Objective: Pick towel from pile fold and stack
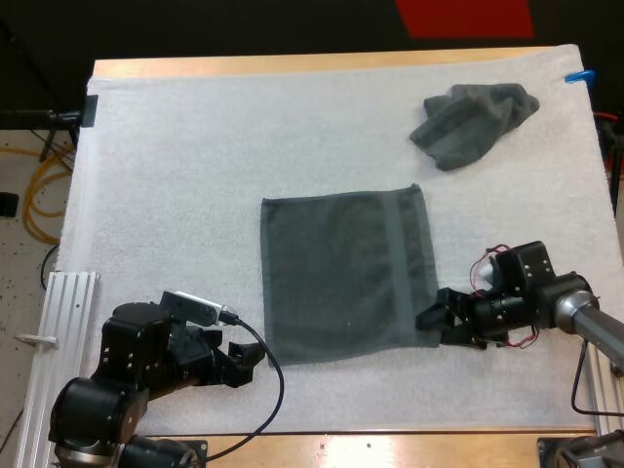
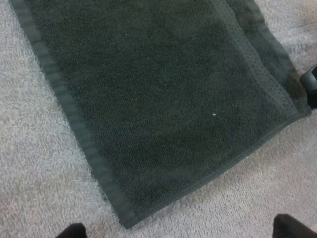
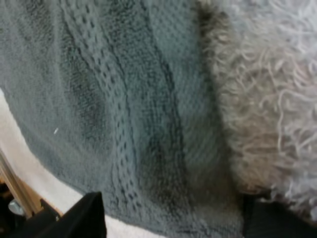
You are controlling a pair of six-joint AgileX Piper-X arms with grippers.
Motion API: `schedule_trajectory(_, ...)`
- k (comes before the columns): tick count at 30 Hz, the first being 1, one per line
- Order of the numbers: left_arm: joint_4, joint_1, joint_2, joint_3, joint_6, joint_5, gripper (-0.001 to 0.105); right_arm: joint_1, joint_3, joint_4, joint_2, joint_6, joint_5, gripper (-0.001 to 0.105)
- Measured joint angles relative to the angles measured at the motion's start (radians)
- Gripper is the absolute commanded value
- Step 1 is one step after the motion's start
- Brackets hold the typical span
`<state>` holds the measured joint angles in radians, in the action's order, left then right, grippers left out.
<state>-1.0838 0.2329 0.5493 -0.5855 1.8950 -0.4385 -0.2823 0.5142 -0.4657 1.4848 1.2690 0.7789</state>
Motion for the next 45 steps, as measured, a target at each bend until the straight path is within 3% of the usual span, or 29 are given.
schedule_trajectory(7, 0.0, 0.0, 0.0, 0.0, 0.0, 0.0, 0.071, 0.001, -0.003, 0.004, 0.027, 0.004, -0.025, 0.002)
schedule_trajectory(8, 0.0, 0.0, 0.0, 0.0, 0.0, 0.0, 0.071, 0.001, -0.003, 0.004, 0.03, 0.01, -0.031, 0.0)
schedule_trajectory(14, 0.023, 0.0, 0.0, 0.046, 0.08, -0.088, 0.071, 0.001, -0.003, -0.039, -0.003, 0.074, -0.07, 0.0)
schedule_trajectory(23, 0.197, 0.0, 0.063, 0.183, 0.295, -0.109, 0.071, 0.001, -0.012, -0.125, -0.114, 0.111, -0.14, 0.0)
schedule_trajectory(27, 0.263, 0.015, 0.195, 0.198, 0.307, -0.111, 0.071, 0.001, -0.012, -0.13, -0.121, 0.114, -0.141, 0.0)
schedule_trajectory(33, 0.468, 0.11, 0.431, 0.197, 0.321, -0.113, 0.071, 0.001, -0.012, -0.131, -0.121, 0.116, -0.143, 0.0)
schedule_trajectory(38, 0.549, 0.165, 0.622, 0.197, 0.334, -0.119, 0.071, 0.001, -0.012, -0.131, -0.121, 0.115, -0.143, 0.0)
schedule_trajectory(42, 0.611, 0.168, 0.693, 0.186, 0.347, -0.184, 0.07, 0.001, -0.012, -0.131, -0.121, 0.115, -0.143, 0.0)
schedule_trajectory(45, 0.619, 0.168, 0.713, 0.182, 0.35, -0.197, 0.062, 0.001, -0.012, -0.131, -0.121, 0.115, -0.143, 0.0)
